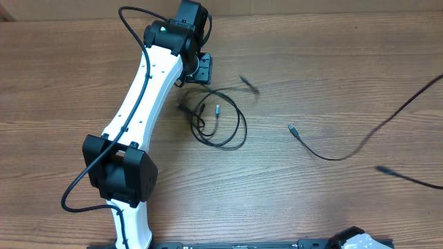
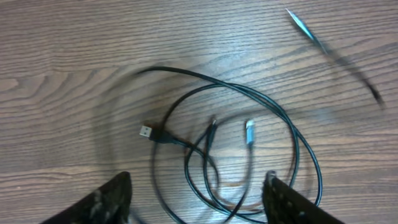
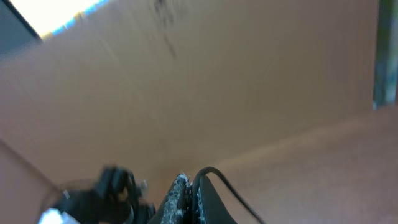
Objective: Untangle cables
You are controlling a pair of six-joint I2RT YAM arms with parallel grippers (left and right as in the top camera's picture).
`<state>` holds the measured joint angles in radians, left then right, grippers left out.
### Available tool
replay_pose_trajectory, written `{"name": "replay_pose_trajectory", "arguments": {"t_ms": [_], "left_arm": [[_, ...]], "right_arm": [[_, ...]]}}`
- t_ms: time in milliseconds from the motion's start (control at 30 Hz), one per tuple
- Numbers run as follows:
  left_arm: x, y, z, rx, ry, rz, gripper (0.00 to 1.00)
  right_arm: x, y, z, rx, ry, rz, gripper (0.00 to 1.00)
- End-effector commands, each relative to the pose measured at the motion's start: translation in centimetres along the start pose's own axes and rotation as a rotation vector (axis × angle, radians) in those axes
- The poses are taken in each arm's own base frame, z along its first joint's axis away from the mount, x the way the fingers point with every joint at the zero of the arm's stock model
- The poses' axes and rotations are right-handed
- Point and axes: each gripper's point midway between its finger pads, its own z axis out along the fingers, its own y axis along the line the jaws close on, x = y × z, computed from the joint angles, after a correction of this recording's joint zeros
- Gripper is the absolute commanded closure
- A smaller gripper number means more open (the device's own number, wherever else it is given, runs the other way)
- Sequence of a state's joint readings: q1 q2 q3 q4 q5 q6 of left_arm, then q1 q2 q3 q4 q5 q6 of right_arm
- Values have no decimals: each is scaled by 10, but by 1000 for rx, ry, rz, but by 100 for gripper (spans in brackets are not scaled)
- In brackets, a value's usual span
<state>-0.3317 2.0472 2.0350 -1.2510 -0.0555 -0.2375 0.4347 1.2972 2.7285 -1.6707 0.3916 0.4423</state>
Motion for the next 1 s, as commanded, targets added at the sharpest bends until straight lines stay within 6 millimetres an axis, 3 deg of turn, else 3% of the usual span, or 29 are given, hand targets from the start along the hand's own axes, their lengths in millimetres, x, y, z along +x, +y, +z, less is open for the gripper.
{"name": "replay_pose_trajectory", "arguments": {"t_ms": [0, 167, 400, 567, 700, 867, 967], "left_arm": [[1, -4, 1, 32, 13, 7, 31], [-6, -16, -17, 103, -22, 25, 31], [-10, -21, -91, 190, -164, 31, 35], [0, -16, -147, 211, -268, 40, 32], [10, -12, -179, 224, -323, 41, 28], [21, -12, -197, 245, -339, 45, 23], [26, -34, -191, 361, -291, 97, 24]], "right_arm": [[23, 11, 26, -6, 108, -27, 96], [36, 10, 41, 24, 161, -48, 96], [52, 8, 57, 61, 227, -75, 96], [61, 9, 72, 88, 265, -93, 96], [67, 11, 83, 102, 292, -107, 96], [74, 13, 94, 111, 317, -116, 96], [74, 13, 95, 112, 318, -117, 96]]}}
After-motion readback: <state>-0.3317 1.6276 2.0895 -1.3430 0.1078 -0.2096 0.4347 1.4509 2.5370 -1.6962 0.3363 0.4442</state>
